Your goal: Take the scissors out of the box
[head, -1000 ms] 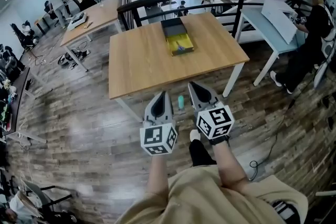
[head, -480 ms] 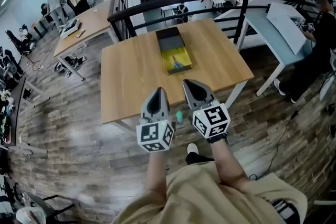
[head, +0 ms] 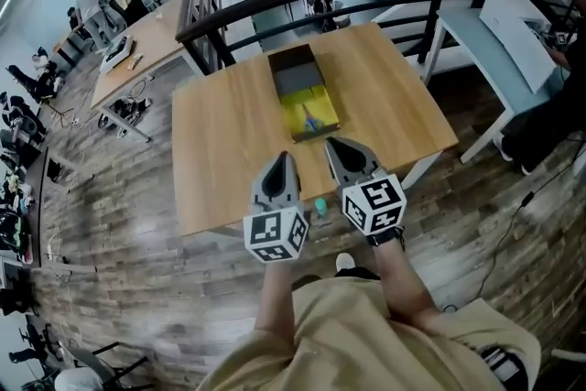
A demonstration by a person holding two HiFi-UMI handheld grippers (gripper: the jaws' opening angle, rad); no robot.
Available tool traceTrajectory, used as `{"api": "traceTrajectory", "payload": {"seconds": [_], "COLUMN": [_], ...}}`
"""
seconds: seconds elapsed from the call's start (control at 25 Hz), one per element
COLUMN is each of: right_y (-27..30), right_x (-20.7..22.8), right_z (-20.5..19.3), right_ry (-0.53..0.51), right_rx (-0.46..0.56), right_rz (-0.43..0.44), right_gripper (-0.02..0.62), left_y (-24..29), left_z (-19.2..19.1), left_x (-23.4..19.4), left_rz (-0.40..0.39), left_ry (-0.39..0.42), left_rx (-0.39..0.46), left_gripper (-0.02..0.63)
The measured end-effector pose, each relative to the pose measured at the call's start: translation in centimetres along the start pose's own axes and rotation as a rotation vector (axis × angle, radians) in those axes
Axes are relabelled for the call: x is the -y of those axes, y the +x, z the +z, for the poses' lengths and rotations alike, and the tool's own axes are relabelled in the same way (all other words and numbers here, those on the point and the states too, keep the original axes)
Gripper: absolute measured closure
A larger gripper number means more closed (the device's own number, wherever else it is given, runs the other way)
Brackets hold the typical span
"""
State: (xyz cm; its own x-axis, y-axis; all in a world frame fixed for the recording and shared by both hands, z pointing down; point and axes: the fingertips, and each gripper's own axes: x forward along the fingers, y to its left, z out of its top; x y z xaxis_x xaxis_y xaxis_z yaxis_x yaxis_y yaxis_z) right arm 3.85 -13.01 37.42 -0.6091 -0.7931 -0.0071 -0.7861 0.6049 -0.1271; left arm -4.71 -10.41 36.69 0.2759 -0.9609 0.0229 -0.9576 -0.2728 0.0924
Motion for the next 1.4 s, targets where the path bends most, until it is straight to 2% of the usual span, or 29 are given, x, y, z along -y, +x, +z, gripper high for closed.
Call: {"api": "traceTrajectory", "payload": {"seconds": [0.16, 0.4, 0.64, 0.96, 1.2, 1.4], "right_y": [2.3, 6.5, 12.8, 21.7, 26.2, 28.7], "right_x": [1.0, 2.9, 5.8, 9.4, 13.0, 15.5], "right_z": [-1.4, -2.6, -2.9, -3.5, -6.8, -11.8], "right_ry": [0.012, -0.005, -0.032, -0.035, -0.036, -0.033], "right_rx": [-0.033, -0.062, -0.096, -0.161, -0.271, -0.431], "right_rz": [0.007, -0.003, -0.048, -0.096, -0.147, -0.156], "right_gripper": [0.588, 0.588, 0.588, 0.588, 0.588, 0.588], "left_y": [2.6, 7.3, 13.7, 22.6, 27.8, 30.8], "left_z": [-1.1, -1.7, -0.9, -0.4, -2.2, -4.6], "left_x": [-0.8, -2.7, -6.1, -11.2, -14.4, -16.5], "left_rz": [-0.01, -0.06, -0.126, -0.156, -0.164, -0.17], "left_ry": [-0.009, -0.018, 0.014, 0.06, 0.059, 0.013], "left_rx": [-0.019, -0.002, 0.047, 0.065, 0.025, -0.014], "left_gripper": [0.595, 0.595, 0.595, 0.595, 0.595, 0.595]}}
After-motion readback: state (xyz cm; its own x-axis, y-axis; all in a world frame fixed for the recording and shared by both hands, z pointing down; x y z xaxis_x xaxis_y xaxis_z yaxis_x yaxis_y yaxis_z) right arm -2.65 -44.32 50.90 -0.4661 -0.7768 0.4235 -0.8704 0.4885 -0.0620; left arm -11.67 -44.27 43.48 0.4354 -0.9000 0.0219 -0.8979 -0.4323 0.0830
